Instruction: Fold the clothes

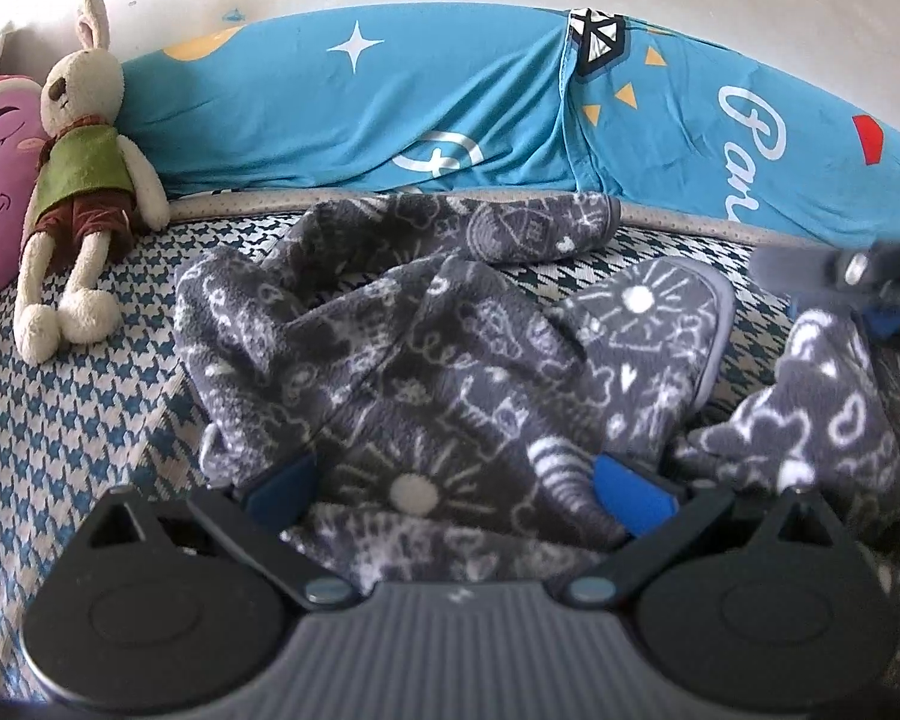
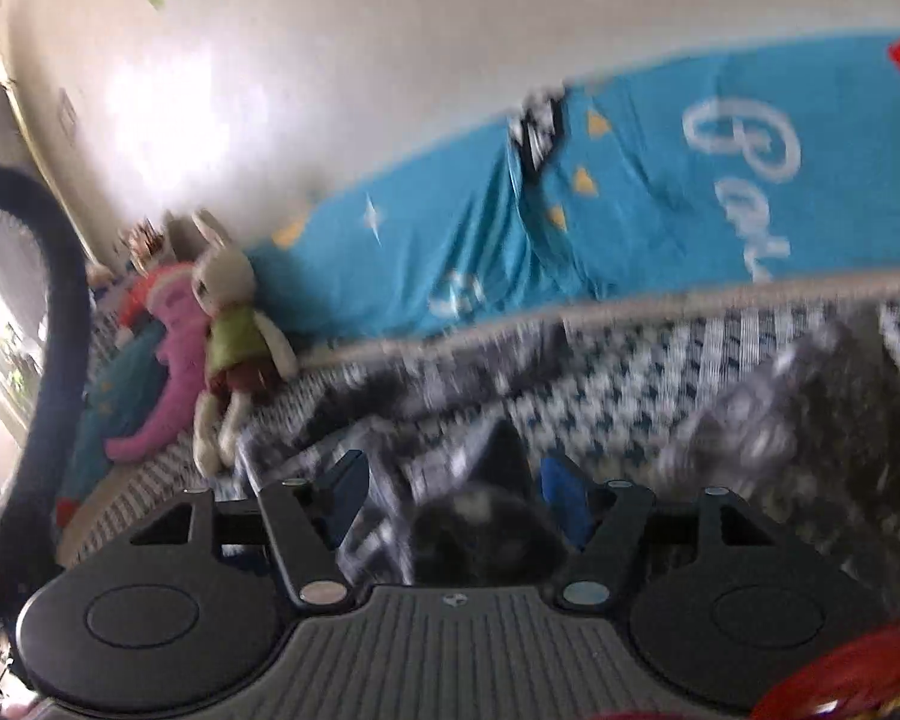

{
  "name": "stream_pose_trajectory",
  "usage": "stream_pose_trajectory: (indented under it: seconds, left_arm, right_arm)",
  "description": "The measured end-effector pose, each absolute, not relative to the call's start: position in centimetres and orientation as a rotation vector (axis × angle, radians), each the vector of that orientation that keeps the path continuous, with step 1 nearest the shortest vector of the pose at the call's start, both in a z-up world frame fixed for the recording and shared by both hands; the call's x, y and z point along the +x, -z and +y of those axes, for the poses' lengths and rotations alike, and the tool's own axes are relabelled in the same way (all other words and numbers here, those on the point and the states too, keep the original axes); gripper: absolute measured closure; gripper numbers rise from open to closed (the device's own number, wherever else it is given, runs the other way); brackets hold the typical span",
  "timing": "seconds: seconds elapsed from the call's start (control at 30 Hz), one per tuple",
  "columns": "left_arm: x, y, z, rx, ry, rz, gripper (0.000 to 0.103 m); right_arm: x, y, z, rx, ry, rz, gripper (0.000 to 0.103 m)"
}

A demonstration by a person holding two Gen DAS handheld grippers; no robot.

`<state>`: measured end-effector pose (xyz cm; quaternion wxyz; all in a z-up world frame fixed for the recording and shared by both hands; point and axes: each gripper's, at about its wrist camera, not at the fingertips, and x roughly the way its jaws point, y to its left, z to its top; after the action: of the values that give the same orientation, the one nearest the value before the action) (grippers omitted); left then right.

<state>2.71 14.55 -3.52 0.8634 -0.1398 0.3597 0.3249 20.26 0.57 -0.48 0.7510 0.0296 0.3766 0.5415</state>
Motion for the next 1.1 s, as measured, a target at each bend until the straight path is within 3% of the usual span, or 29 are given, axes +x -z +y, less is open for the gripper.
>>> stream_pose_trajectory:
  seconds: [0.1,0.17,0.23,0.33,0.63,0.97,1.1]
  left_arm:
    - [2.6,3.7,14.7,-0.292,-0.690,0.765,0.000]
    - [2.6,3.8,14.6,-0.286,-0.703,0.772,0.000]
    - [2.5,3.8,14.5,-0.284,-0.713,0.771,0.000]
    - [2.1,2.5,15.0,-0.338,-0.709,0.725,0.000]
    - [1.5,-1.3,15.6,-0.475,-0.570,0.566,0.000]
    - [4.8,1.1,14.3,-0.432,-0.595,0.676,0.000]
    - [4.4,1.6,15.1,-0.432,-0.720,0.686,0.000]
  right_arm:
    - [19.6,1.4,0.4,0.007,-1.211,0.855,0.039]
    - [19.1,1.4,0.0,-0.019,-1.239,0.851,0.047]
    - [18.4,1.2,-0.6,-0.039,-1.272,0.844,0.062]
    - [16.7,0.4,-1.6,-0.104,-1.309,0.794,0.071]
    - [10.6,-1.0,-3.3,-0.273,-1.353,0.654,0.073]
    - [7.2,-0.6,-3.9,-0.386,-1.367,0.587,0.072]
    - [7.4,-0.6,-4.3,-0.386,-1.385,0.585,0.067]
